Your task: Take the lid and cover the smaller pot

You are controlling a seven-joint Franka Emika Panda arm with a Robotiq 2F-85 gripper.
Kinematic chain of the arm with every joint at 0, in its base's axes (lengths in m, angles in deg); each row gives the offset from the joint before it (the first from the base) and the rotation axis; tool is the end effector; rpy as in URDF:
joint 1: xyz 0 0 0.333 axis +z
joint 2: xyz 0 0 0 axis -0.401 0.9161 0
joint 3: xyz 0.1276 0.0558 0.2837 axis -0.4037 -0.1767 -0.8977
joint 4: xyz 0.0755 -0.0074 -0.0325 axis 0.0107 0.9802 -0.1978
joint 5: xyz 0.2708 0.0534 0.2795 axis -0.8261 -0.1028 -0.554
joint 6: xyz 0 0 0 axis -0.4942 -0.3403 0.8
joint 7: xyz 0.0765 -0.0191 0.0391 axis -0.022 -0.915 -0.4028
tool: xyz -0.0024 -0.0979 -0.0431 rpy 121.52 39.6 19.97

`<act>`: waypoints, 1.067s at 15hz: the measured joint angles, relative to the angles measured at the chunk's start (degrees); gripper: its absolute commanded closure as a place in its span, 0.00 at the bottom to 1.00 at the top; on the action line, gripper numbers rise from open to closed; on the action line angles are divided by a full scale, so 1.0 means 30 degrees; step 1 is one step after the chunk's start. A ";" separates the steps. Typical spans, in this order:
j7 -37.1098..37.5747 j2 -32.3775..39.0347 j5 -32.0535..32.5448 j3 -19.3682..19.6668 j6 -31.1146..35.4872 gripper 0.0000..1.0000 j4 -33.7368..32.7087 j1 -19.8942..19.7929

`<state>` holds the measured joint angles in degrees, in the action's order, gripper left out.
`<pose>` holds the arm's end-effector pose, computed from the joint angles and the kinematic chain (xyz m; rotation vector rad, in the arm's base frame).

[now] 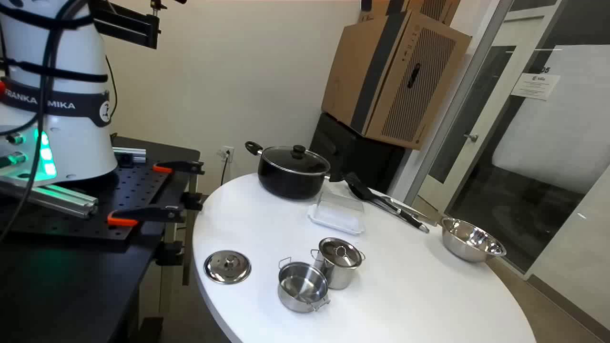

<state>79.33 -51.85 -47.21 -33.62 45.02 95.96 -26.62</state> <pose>0.4406 0.0245 0.5699 2.8719 0.0444 0.3584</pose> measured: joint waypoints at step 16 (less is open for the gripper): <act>-0.0110 0.0683 0.0729 0.1976 0.4820 0.00 0.7522 -0.0540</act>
<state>79.00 -49.80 -45.02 -27.69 59.48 118.52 -28.24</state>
